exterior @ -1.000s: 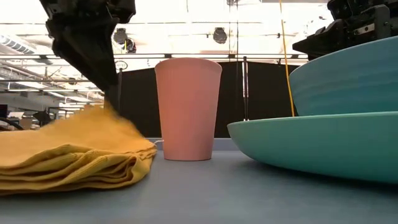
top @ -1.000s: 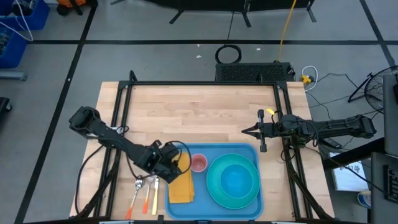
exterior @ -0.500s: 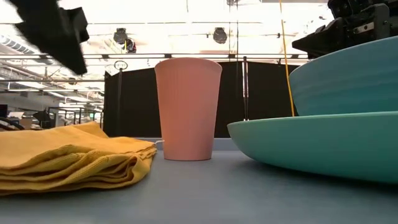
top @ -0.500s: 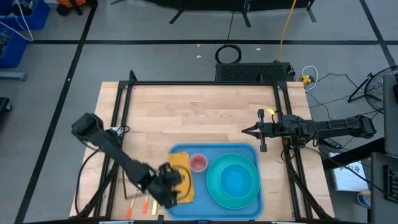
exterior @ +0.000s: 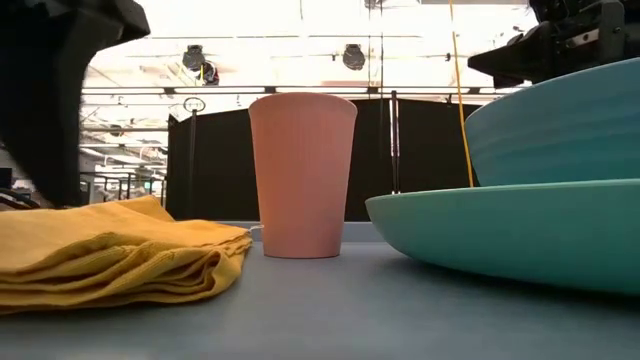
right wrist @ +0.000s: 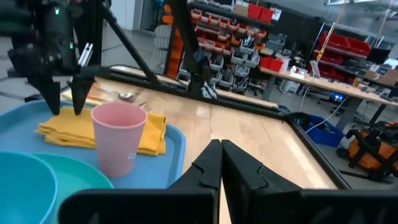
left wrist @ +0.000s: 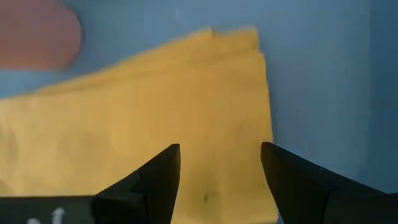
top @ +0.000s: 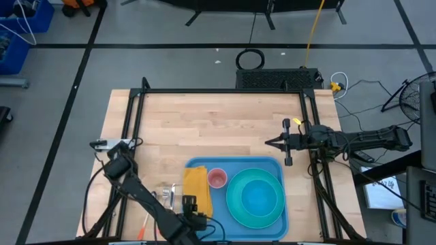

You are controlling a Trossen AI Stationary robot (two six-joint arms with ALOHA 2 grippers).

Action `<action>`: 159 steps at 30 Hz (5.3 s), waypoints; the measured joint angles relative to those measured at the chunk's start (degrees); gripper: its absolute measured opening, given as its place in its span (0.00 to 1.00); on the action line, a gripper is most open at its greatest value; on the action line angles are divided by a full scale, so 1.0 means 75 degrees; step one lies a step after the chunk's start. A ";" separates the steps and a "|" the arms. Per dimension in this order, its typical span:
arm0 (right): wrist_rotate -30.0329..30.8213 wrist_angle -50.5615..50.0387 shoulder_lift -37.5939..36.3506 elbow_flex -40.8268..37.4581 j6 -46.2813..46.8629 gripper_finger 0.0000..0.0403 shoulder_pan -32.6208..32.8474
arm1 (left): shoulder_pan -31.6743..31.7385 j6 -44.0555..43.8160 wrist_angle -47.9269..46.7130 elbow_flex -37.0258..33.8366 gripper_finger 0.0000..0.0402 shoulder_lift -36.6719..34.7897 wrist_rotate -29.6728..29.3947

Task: Set up tray
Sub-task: Put the yellow napkin on the blue serving tray to the left of the green plate, then put the orange spoon on top of the yellow napkin

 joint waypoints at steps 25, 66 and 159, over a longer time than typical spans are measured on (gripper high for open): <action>-0.0005 0.0124 0.0001 0.0000 0.0021 0.00 0.0000 | 0.0086 0.0180 0.0063 0.0049 0.51 0.0081 0.0465; 0.0018 0.0063 0.0001 0.0000 -0.0032 0.00 0.0000 | 0.0053 0.1211 0.1001 0.0013 0.17 -0.0117 0.1356; 0.0001 -0.0040 0.0001 -0.0003 -0.0339 0.00 -0.0001 | -0.1857 -1.0169 0.2615 -0.6284 0.67 -0.3891 0.3717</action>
